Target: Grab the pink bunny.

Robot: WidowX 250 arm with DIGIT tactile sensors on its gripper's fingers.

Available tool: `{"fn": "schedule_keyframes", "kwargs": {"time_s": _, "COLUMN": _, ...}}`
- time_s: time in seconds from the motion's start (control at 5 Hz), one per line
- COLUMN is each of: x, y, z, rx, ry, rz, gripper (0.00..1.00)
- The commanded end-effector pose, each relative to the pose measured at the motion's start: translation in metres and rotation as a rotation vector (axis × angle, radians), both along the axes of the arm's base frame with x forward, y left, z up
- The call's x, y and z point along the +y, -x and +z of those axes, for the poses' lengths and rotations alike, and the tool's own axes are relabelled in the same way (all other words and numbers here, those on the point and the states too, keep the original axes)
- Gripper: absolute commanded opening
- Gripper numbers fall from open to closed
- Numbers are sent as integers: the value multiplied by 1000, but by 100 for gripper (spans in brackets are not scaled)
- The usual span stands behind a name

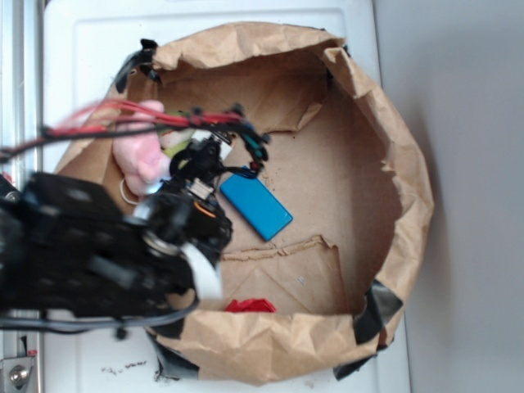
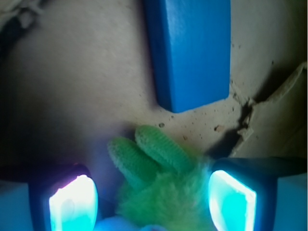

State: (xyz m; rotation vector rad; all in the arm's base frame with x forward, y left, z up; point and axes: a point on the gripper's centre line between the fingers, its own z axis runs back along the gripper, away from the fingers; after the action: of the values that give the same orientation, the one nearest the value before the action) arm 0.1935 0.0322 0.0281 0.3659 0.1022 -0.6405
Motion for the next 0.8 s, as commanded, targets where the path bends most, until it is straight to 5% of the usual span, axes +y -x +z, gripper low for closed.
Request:
{"fn": "schedule_keyframes", "kwargs": {"time_s": 0.0, "x": 22, "y": -17, "z": 92, "rx": -118, "ry": 236, "rz": -19, "gripper": 100}}
{"fn": "schedule_keyframes", "kwargs": {"time_s": 0.2, "x": 40, "y": -21, "z": 107, "rx": -83, "ry": 325, "rz": -10, "gripper": 100}}
{"fn": "schedule_keyframes", "kwargs": {"time_s": 0.4, "x": 62, "y": -20, "z": 97, "rx": -6, "ry": 285, "rz": 9, "gripper": 100}}
{"fn": "schedule_keyframes", "kwargs": {"time_s": 0.6, "x": 72, "y": -22, "z": 89, "rx": 4, "ry": 230, "rz": 46, "gripper": 100}}
